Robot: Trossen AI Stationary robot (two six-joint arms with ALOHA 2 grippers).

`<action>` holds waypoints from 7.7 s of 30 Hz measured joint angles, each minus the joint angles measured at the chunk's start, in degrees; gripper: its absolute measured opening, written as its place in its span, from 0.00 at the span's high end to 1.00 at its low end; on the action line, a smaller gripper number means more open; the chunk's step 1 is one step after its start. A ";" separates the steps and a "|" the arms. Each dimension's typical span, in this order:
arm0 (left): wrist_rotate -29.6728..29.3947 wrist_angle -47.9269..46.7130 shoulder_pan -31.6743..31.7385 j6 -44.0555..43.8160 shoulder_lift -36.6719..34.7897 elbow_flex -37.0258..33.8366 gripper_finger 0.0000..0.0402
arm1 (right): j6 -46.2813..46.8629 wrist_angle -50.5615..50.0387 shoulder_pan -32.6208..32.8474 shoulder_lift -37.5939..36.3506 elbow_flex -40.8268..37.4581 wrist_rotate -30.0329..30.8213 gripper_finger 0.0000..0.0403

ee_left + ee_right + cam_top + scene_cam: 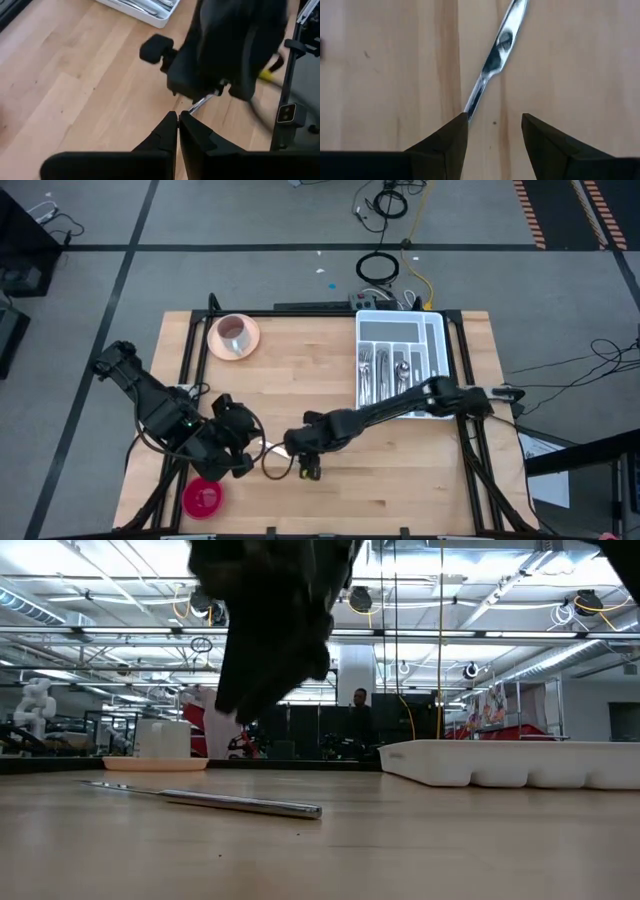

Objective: Sort silverware
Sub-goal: Put the silver knife into the white silverware tray

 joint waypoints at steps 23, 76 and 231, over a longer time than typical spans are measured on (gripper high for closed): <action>-6.88 -13.31 -7.98 -17.97 -11.10 0.02 0.94 | 3.67 -2.29 1.15 10.47 9.36 0.23 0.36; -9.05 -17.59 -8.15 -17.49 -11.96 -0.22 0.94 | 1.56 -31.06 -0.49 8.27 8.97 -6.25 1.00; -18.27 -17.60 -8.13 -16.46 -11.97 -0.22 0.94 | 52.74 3.96 -29.58 -41.14 -61.46 2.14 0.92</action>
